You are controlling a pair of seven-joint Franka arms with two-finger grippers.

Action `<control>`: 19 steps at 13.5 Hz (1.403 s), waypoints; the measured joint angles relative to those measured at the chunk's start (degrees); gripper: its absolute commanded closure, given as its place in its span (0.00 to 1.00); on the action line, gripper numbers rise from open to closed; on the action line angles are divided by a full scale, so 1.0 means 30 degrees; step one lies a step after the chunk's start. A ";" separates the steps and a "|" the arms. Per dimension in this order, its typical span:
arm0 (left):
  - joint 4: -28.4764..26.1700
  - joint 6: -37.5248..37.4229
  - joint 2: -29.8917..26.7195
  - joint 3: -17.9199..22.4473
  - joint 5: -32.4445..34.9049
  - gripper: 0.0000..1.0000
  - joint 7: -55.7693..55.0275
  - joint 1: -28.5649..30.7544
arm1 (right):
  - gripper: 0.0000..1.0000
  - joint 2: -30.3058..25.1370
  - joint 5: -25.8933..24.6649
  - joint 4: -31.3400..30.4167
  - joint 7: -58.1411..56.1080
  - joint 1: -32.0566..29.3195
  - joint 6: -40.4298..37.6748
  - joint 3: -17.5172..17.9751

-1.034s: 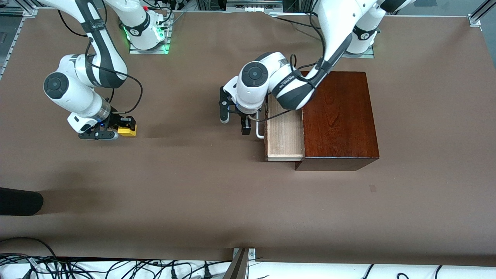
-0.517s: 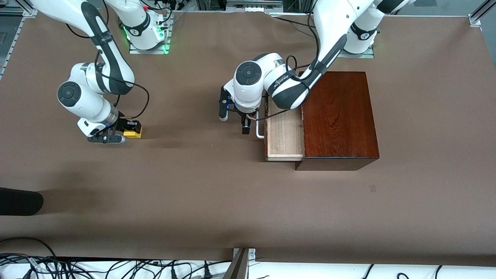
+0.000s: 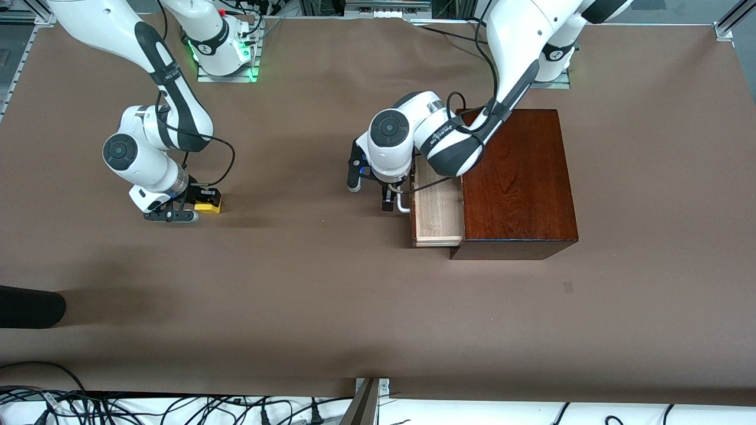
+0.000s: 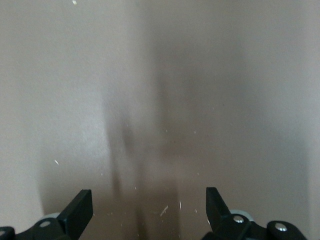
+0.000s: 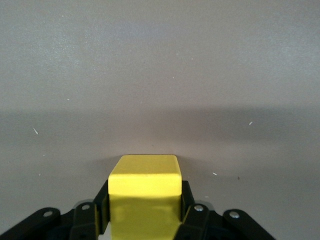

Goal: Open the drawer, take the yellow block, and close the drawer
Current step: 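Push the drawer shut with the left gripper while the right gripper releases the block, then press the drawer fully closed with the left gripper while the right gripper withdraws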

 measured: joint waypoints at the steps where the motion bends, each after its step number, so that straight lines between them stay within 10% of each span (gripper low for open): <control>1: 0.0048 -0.0352 0.0000 -0.0003 0.0001 0.00 0.0269 0.0106 | 0.58 0.0005 0.0000 -0.0001 0.0001 0.0000 0.0022 0.0002; 3: 0.0071 -0.1105 -0.0013 -0.0006 0.0031 0.00 0.0694 0.0371 | 0.00 0.0008 0.0000 -0.0002 0.0002 -0.0001 0.0097 0.0036; 10: 0.0068 -0.2820 -0.0172 0.0048 0.0210 0.00 0.2200 0.1614 | 0.00 -0.2393 -0.0004 0.0604 -0.0008 0.0000 -0.1181 0.0324; 19: 0.0069 -0.4227 -0.0644 0.0050 0.0225 0.00 0.2821 0.2154 | 0.00 -0.7835 -0.0115 0.6890 -0.0331 -0.0012 -1.4454 0.0402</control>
